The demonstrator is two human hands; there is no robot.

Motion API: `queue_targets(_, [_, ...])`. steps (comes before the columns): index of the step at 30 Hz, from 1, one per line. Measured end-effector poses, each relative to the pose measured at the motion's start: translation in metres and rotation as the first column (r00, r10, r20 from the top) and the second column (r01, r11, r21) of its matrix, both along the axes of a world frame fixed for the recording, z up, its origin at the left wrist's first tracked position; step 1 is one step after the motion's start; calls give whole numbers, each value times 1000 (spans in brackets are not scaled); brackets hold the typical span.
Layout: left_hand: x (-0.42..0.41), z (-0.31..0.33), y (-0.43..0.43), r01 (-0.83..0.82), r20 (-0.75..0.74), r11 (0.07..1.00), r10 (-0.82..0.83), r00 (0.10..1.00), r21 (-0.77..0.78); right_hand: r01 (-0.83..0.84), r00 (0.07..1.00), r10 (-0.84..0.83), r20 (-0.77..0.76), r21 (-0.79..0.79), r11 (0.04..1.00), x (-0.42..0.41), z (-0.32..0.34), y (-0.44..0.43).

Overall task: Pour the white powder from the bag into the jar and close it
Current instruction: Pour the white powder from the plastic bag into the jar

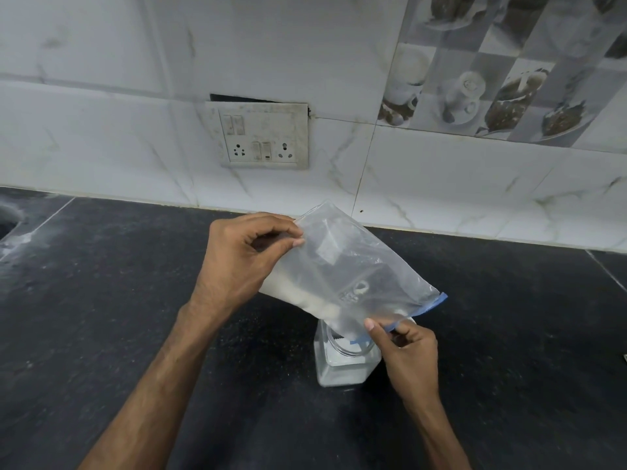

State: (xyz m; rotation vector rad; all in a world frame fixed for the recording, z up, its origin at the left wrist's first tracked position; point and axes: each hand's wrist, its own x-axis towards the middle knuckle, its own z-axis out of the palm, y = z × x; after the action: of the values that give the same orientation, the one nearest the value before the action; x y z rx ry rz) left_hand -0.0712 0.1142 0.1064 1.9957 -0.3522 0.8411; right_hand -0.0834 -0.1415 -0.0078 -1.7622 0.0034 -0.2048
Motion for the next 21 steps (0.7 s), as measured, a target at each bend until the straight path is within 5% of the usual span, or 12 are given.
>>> queue_targets(15, [-1, 0, 3, 33, -31, 990, -29, 999, 138, 16, 1000, -16, -2, 42, 999, -1, 2, 0])
queue_targets(21, [-11, 3, 10, 166, -201, 973, -133, 971, 158, 25, 1000, -25, -12, 44, 999, -3, 4, 0])
